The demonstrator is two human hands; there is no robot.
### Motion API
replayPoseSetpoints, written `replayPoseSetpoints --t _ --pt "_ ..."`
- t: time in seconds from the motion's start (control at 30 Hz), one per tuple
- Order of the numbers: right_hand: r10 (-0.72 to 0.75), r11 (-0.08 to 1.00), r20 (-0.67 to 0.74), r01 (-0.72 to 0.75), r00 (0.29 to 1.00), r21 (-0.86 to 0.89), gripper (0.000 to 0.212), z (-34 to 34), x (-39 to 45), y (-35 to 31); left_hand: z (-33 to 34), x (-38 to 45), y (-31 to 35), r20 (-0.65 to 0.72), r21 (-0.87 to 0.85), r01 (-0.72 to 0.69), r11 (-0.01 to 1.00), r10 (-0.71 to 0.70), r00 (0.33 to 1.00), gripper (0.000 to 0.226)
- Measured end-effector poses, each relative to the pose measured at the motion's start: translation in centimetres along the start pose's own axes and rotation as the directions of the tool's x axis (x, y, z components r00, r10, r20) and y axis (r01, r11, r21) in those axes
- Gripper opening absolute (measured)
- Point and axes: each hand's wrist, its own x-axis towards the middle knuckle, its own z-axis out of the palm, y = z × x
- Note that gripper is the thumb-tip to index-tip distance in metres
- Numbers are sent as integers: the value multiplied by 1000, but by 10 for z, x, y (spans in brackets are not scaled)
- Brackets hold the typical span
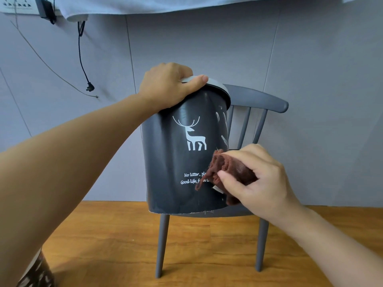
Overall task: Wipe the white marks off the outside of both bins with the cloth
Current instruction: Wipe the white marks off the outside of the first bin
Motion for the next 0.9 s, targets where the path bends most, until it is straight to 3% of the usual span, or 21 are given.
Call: replayPoseSetpoints --t 0.13,0.3,0.37,0.47,0.57,0.67,0.8,0.9 --pt "-123 990 219 135 968 -41 30 16 -3 -11 -1 0 4 7 1 -11 1000 11 1000 72" --pt "-266 954 473 300 840 2 12 8 -20 -14 -2 -2 2 5 -4 -12 1000 12 1000 70" --pt "-227 971 416 238 881 26 9 1 -23 -9 -5 -3 -1 27 -27 -24 999 24 999 65" --pt "-88 994 173 76 981 78 9 -10 -20 4 -11 -4 -8 66 -71 -30 997 35 997 58" --pt "33 998 -17 -31 999 62 20 -17 -18 16 -17 -7 -11 88 -54 -71 996 76 993 47" --pt "115 991 -67 -109 991 83 25 -18 -19 23 -26 -2 -6 84 -51 -58 997 62 994 28" --pt "128 988 -76 -120 989 101 28 -11 -21 21 -19 7 3 92 20 76 997 -78 993 34" --pt "119 989 -96 -110 988 96 30 -8 -19 20 -7 4 12 8 181 43 982 -45 999 66"
